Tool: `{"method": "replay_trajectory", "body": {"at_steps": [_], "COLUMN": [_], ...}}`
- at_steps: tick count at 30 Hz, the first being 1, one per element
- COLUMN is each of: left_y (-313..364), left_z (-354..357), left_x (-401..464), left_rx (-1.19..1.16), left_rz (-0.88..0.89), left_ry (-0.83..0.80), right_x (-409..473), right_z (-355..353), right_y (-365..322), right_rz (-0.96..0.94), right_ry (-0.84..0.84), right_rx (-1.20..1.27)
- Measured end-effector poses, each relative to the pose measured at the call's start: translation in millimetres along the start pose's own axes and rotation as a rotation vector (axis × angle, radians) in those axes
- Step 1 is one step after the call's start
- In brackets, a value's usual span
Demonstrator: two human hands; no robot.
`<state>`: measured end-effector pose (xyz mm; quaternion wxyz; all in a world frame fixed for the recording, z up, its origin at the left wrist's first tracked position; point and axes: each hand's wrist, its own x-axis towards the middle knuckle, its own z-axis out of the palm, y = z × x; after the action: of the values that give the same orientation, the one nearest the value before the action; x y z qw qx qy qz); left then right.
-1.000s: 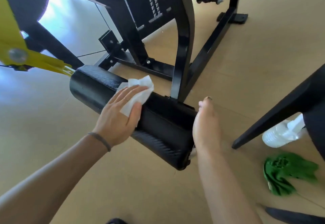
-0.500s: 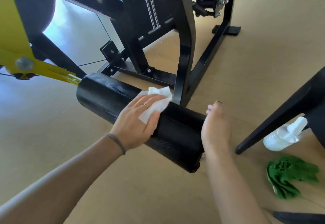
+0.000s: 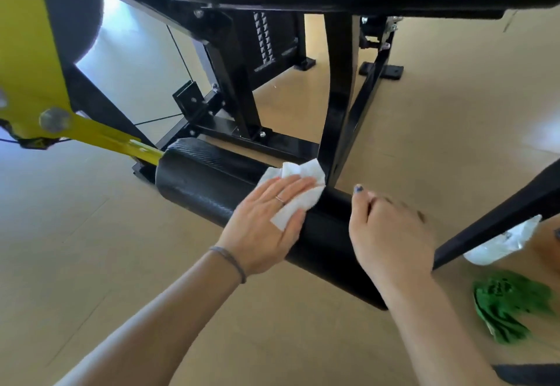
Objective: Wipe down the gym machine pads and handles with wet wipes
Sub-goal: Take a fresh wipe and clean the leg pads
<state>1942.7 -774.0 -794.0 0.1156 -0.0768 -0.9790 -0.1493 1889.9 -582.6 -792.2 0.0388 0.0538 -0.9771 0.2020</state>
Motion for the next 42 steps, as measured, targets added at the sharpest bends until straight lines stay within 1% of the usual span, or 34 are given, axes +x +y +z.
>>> {"method": "replay_trajectory", "body": {"at_steps": [2, 4, 5, 7, 8, 9, 11, 13, 14, 15, 16, 17, 19, 21, 22, 24, 25, 26, 29, 32, 33, 34, 35, 37, 39, 41, 42], "left_y": [-45, -94, -110, -123, -117, -106, -75, -42, -34, -35, -50, -68, -116, -145, -148, -135, -123, -109, -41, 38, 57, 70, 72, 46, 0, -36, -38], "left_z": [-8, -21, -27, -29, -28, -27, -20, -11, -8, -10, -12, -15, -26, -35, -35, -27, -22, -16, -4, 8, 14, 16, 15, 8, -3, -10, -8], "left_x": [2, -1, -3, -2, -2, -1, -2, -5, -4, -1, 3, 6, 8, 5, 7, 17, 21, 23, 22, 12, 9, 8, 10, 17, 23, 20, 18], "left_rx": [0.019, 0.081, 0.064, 0.018, 0.008, 0.015, 0.033, 0.017, 0.01, 0.005, 0.015, 0.051, 0.116, 0.079, 0.057, 0.038, 0.062, 0.106, 0.219, 0.165, 0.152, 0.138, 0.112, 0.123, 0.196, 0.252, 0.25], "left_rz": [-0.14, -0.344, -0.466, -0.641, -0.666, -0.626, -0.391, -0.159, -0.073, -0.025, -0.027, -0.079, -0.325, -0.586, -0.659, -0.749, -0.744, -0.678, -0.335, 0.005, 0.097, 0.147, 0.149, 0.078, -0.109, -0.303, -0.348], "left_ry": [0.101, 0.188, 0.222, 0.276, 0.282, 0.275, 0.23, 0.11, 0.059, 0.044, 0.05, 0.091, 0.193, 0.259, 0.276, 0.282, 0.253, 0.211, 0.055, -0.01, -0.038, -0.067, -0.08, -0.021, 0.064, 0.046, 0.028], "right_x": [-4, -6, -6, -6, -7, -8, -8, -7, -7, -7, -7, -7, -8, -10, -11, -10, -11, -12, -11, -9, -8, -7, -6, -3, 0, 0, -2], "right_z": [0, 0, 1, 2, 2, 2, 3, 4, 5, 6, 6, 5, 3, 3, 3, 2, 2, 1, 1, 1, 0, -1, -4, -9, -11, -5, -1], "right_y": [-12, -17, -17, -15, -15, -16, -17, -16, -15, -14, -14, -13, -13, -13, -13, -12, -12, -11, -7, 4, 8, 13, 18, 30, 34, 35, 35], "right_rz": [-0.017, -0.014, -0.012, -0.021, -0.028, -0.038, -0.046, -0.052, -0.057, -0.06, -0.059, -0.061, -0.074, -0.085, -0.085, -0.081, -0.08, -0.077, -0.08, -0.07, -0.041, 0.007, 0.066, 0.219, 0.318, 0.275, 0.226], "right_ry": [-0.026, -0.027, -0.016, 0.015, 0.018, 0.029, 0.066, 0.08, 0.087, 0.091, 0.091, 0.087, 0.064, 0.033, 0.032, 0.022, 0.015, 0.01, 0.013, 0.112, 0.133, 0.121, 0.084, -0.034, -0.136, -0.12, -0.068], "right_rx": [-0.136, -0.178, -0.185, -0.207, -0.212, -0.211, -0.2, -0.194, -0.19, -0.182, -0.175, -0.169, -0.168, -0.169, -0.174, -0.175, -0.17, -0.161, -0.077, 0.113, 0.181, 0.24, 0.284, 0.462, 0.639, 0.618, 0.568]}}
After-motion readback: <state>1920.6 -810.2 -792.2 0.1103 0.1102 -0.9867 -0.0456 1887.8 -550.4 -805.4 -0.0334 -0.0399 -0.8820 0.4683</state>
